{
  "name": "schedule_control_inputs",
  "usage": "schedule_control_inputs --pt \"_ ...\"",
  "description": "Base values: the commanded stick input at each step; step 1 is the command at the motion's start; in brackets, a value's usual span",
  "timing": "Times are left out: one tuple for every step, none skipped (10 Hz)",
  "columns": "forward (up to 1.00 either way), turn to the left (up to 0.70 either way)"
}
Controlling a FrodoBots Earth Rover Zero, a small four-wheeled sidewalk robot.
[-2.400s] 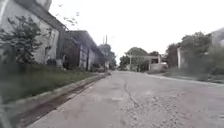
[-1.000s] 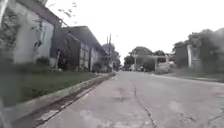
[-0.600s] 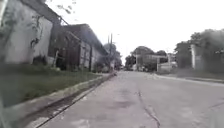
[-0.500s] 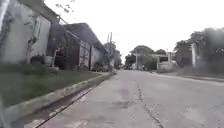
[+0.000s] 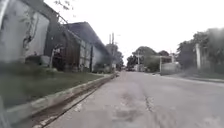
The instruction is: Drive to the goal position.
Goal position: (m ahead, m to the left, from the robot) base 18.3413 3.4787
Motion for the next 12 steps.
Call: schedule_control_inputs --pt "0.70 -0.20" --pt "0.70 -0.35" --pt "0.70 -0.35" --pt "0.70 -0.35" --pt "0.70 -0.32" --pt "0.70 -0.22" --pt "0.70 -0.22" --pt "0.70 -0.07" --pt "0.70 0.00" --pt "0.70 0.00" --pt "0.70 0.00" --pt "0.70 0.00"
